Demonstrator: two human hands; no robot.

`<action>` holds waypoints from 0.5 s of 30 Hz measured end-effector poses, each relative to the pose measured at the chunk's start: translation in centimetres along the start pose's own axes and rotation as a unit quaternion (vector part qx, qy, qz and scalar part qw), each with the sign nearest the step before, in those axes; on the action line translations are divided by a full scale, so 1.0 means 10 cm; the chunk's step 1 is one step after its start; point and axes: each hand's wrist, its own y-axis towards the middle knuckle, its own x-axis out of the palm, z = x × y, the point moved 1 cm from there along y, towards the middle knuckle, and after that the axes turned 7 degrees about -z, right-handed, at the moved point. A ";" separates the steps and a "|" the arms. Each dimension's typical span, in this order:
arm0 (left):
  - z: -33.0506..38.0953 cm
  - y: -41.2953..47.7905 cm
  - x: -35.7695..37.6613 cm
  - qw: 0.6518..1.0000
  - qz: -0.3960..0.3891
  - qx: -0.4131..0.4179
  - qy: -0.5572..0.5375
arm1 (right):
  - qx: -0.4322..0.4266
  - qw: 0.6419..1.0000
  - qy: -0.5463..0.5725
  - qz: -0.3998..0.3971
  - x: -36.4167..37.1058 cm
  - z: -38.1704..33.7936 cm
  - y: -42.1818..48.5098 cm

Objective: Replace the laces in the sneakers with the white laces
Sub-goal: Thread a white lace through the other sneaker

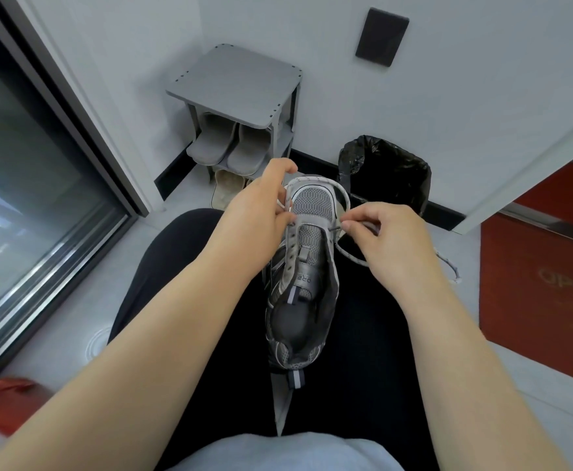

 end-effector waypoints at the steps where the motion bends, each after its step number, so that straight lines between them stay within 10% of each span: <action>1: 0.00 0.00 0.00 1.000 0.001 -0.001 0.003 | -0.002 1.000 -0.003 0.004 0.00 0.00 0.00; 15: 0.03 -0.07 0.03 0.999 0.019 0.000 0.046 | -0.039 0.993 -0.108 0.011 0.18 -0.03 0.12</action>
